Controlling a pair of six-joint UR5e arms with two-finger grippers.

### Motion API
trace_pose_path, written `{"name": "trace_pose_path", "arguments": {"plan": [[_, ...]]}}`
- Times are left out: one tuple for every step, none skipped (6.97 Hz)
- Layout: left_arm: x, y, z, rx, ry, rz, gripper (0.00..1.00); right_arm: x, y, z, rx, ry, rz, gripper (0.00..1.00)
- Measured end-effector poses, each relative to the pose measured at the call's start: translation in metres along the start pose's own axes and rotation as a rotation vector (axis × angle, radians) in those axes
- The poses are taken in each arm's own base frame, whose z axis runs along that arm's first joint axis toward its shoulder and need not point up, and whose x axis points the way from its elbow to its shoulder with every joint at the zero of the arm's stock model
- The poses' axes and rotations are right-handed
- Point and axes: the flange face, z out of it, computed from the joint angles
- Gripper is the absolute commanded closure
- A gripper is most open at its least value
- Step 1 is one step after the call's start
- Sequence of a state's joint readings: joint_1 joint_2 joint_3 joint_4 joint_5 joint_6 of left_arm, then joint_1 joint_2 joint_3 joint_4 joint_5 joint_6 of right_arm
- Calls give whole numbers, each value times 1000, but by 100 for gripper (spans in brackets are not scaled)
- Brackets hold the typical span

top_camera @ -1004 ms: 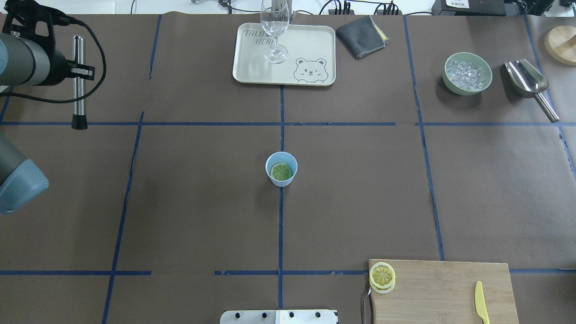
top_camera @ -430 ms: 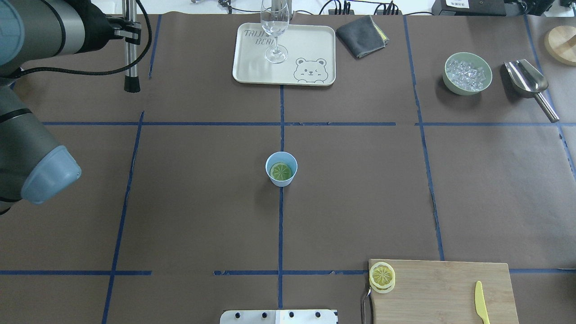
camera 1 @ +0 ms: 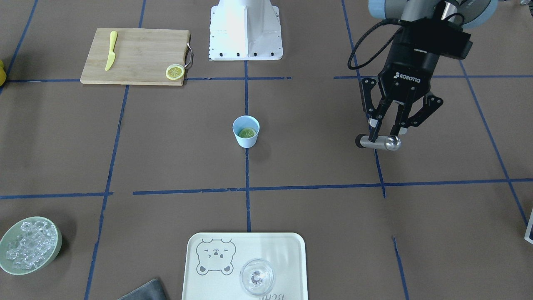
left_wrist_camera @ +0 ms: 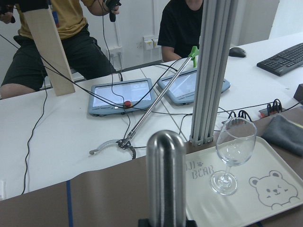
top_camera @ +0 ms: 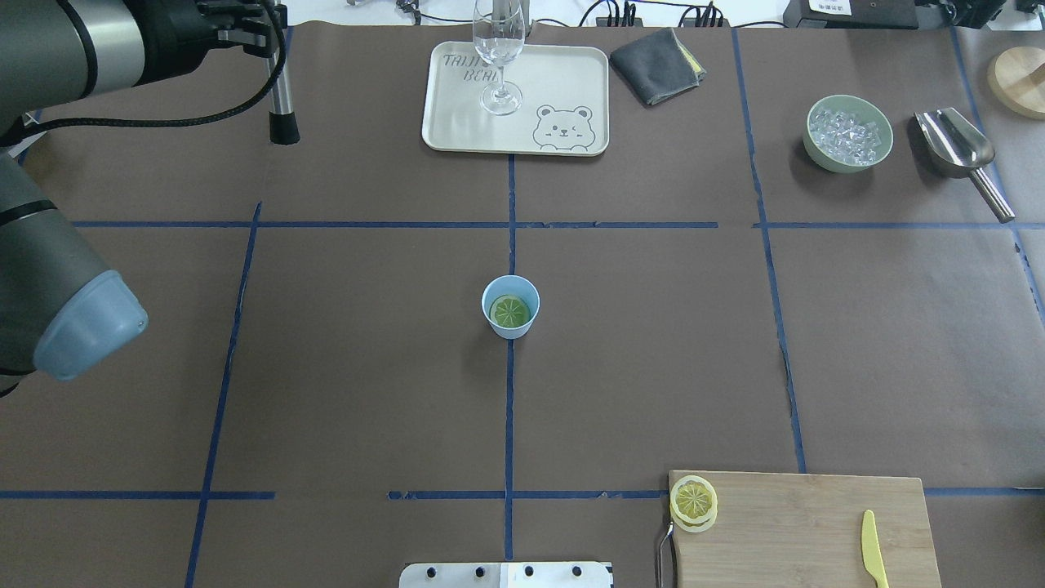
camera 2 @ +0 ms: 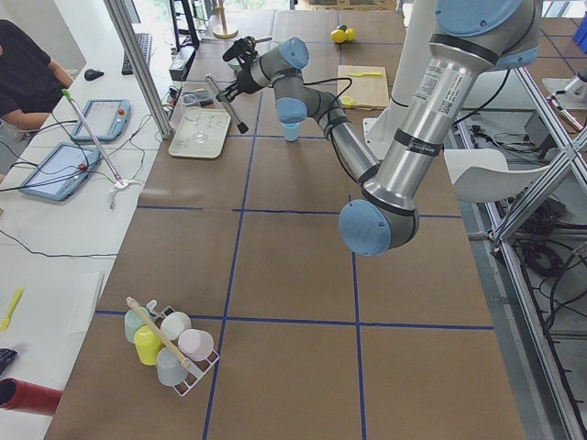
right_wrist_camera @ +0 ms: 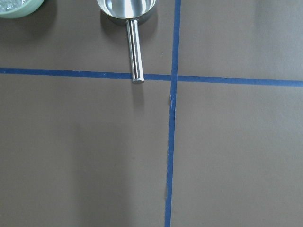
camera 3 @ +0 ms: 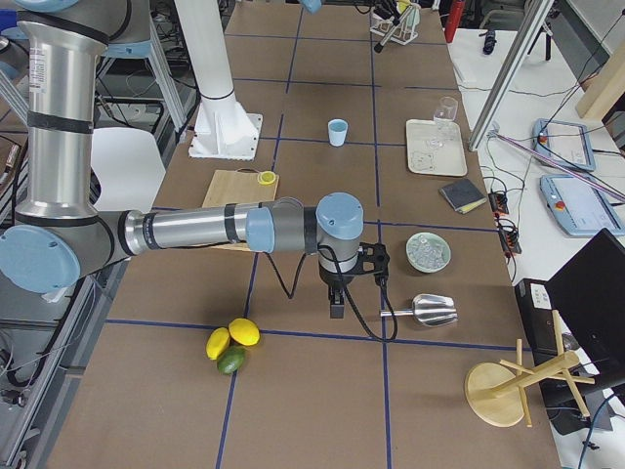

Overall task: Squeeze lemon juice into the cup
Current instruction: 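Lift the metal rod upward with the left gripper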

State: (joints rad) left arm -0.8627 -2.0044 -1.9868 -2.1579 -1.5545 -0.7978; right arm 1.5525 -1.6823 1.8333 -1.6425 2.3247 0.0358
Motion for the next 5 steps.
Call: {"name": "trace_pose_path", "arguments": {"plan": [[19, 5, -6, 58, 109, -80, 100, -1, -12, -3, 9, 1, 0, 0], [36, 15, -9, 90, 208, -138, 100, 2, -25, -4, 13, -4, 9, 0], [52, 28, -9, 94, 267, -163, 100, 11, -36, -1, 8, -31, 31, 0], [68, 38, -11, 113, 292, -177, 100, 20, -41, 1, 4, -77, 56, 0], [90, 54, -13, 169, 280, -204, 100, 27, -42, 1, 5, -114, 75, 0]]}}
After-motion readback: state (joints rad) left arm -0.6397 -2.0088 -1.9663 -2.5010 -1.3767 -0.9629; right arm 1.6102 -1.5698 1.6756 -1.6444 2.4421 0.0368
